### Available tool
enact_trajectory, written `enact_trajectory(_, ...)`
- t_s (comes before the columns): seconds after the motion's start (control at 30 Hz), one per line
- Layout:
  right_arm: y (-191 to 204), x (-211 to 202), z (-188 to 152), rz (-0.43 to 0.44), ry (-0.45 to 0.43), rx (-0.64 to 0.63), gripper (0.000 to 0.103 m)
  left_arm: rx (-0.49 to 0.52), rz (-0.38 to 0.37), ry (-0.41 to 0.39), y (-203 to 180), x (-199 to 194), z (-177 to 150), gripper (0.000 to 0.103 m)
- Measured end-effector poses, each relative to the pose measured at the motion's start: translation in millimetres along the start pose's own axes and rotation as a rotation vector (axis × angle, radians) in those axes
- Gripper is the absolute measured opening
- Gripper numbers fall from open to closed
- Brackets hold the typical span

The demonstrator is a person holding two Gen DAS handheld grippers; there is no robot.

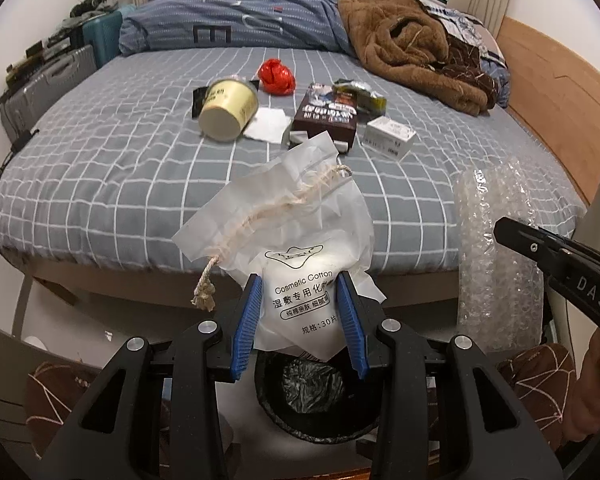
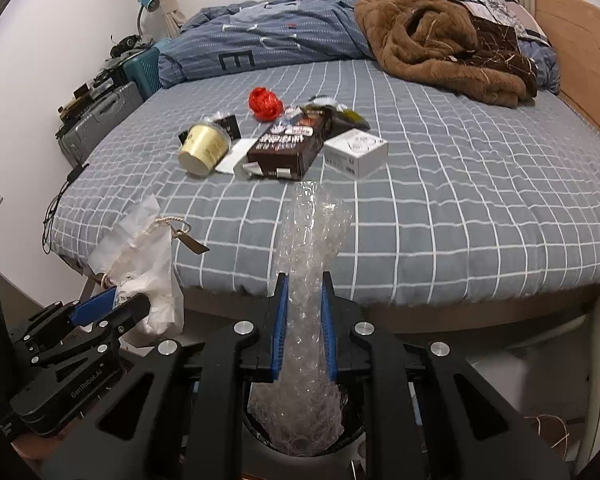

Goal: Collect trash
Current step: 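Lift both held items and carry them down toward the black trash bin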

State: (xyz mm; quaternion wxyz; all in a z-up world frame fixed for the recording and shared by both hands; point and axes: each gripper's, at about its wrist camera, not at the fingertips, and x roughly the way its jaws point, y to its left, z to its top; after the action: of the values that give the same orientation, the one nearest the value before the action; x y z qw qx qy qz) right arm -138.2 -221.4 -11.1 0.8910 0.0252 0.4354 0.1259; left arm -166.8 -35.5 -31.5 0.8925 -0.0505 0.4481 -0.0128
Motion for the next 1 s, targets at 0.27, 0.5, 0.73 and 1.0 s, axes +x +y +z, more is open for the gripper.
enact_trajectory(0.27, 1.4, 13.0, -25.6, -0.002, 0.042, 0.0, 0.015, 0.017, 0.003, 0.038, -4.3, 11.5, -20.2, 0.038)
enact_trajectory(0.5, 1.1, 30.5, -45.5, 0.002, 0.091, 0.001, 0.015, 0.023, 0.001, 0.085, -7.7, 28.4, -37.7, 0.038)
enact_trajectory(0.73, -4.9, 56.6, -64.0, -0.015, 0.146, 0.009, 0.015, 0.025, 0.014, 0.139, -4.3, 50.3, -50.1, 0.038)
enact_trajectory(1.0, -11.1, 84.9, -83.1, -0.028, 0.198, 0.016, 0.015, 0.02, 0.023, 0.202, 1.8, 77.8, -65.6, 0.038)
